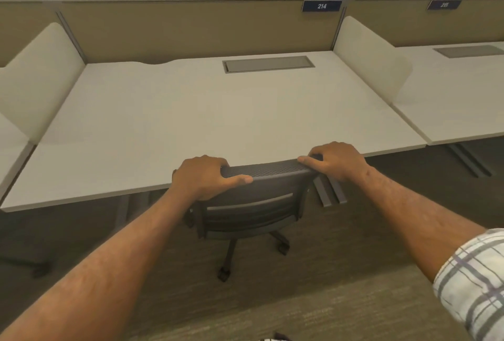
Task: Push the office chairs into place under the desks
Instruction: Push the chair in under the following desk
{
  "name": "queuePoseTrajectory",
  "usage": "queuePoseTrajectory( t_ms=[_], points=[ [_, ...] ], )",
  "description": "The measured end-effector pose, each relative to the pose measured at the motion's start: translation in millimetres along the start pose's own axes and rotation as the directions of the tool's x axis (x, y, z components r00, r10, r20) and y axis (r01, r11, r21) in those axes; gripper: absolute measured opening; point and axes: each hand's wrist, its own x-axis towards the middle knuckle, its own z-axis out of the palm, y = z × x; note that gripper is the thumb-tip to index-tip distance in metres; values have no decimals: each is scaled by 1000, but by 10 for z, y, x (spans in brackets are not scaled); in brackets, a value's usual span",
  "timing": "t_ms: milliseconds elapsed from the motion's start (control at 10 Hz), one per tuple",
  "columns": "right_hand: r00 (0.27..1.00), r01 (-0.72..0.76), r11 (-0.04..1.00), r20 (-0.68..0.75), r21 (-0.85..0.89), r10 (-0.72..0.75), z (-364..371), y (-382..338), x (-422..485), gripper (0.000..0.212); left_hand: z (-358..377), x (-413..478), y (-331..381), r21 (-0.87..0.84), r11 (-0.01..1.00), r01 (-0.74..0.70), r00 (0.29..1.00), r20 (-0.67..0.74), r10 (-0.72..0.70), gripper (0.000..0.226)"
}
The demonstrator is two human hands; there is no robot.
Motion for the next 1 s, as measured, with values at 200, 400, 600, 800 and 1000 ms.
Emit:
queuePoseTrajectory(
  t_ms=[200,400,600,800,1000],
  points=[
    [999,24,1000,-20,-16,-25,34,224,81,74,56,119,160,-14,1000,16,1000,21,-15,100],
    [998,4,1000,-55,-5,-5,64,243,60,81,90,108,159,-9,1000,8,1000,-26,-8,96],
    [969,-82,995,-229,51,91,110,131,-75,65,87,55,148,-58,996,-61,995,-80,56,99],
    [893,-234,955,-350,181,284,226,-291,-388,66,38,-130,-75,-87,977,-196,972,-147,182,85],
    [849,-227,962,-452,153,272,366,-1058,-830,69,115,-605,-638,16,988,-153,971,-182,154,102]
  ],
)
